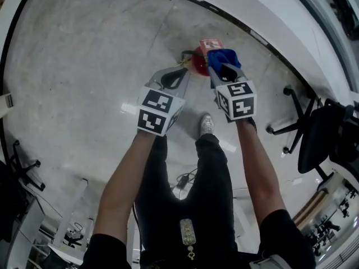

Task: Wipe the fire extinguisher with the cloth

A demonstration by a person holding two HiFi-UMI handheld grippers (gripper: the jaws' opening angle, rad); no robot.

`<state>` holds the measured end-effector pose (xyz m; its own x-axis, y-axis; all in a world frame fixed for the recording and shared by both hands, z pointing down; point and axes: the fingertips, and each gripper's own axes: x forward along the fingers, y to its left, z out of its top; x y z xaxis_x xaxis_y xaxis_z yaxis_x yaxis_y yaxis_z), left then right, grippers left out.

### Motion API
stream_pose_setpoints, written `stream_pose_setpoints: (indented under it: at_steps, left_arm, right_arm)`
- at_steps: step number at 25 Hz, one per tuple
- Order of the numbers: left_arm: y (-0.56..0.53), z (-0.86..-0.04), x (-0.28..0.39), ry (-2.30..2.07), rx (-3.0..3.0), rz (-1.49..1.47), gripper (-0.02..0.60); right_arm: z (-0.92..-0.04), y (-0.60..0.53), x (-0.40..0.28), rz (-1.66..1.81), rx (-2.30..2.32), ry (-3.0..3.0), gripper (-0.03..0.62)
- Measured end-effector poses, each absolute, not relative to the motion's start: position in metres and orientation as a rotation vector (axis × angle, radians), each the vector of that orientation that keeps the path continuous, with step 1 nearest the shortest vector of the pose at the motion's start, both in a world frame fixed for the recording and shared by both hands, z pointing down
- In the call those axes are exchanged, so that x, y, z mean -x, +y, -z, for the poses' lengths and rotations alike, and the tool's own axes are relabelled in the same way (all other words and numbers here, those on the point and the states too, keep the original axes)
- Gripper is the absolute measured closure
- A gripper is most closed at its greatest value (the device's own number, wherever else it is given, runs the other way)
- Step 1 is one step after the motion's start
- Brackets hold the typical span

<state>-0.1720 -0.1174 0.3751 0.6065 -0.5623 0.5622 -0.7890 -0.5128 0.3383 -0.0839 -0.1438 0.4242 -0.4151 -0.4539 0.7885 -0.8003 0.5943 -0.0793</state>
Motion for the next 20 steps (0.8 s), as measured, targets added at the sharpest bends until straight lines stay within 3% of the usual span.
stream_pose_setpoints:
  at_steps: [9, 20]
  left_arm:
    - [-0.118, -0.4, 0.201, -1.018, -2.313, -0.505, 0.575]
    - [-0.127, -0.459, 0.202, -1.267, -2.301, -0.415, 0.575]
  right_arm:
    - [-0.44, -0.139, 0.137, -0.58, -1.02, -2.093, 0.502]
    - [-0.5, -0.121, 0.161, -0.468, -0.94, -2.322, 0.503]
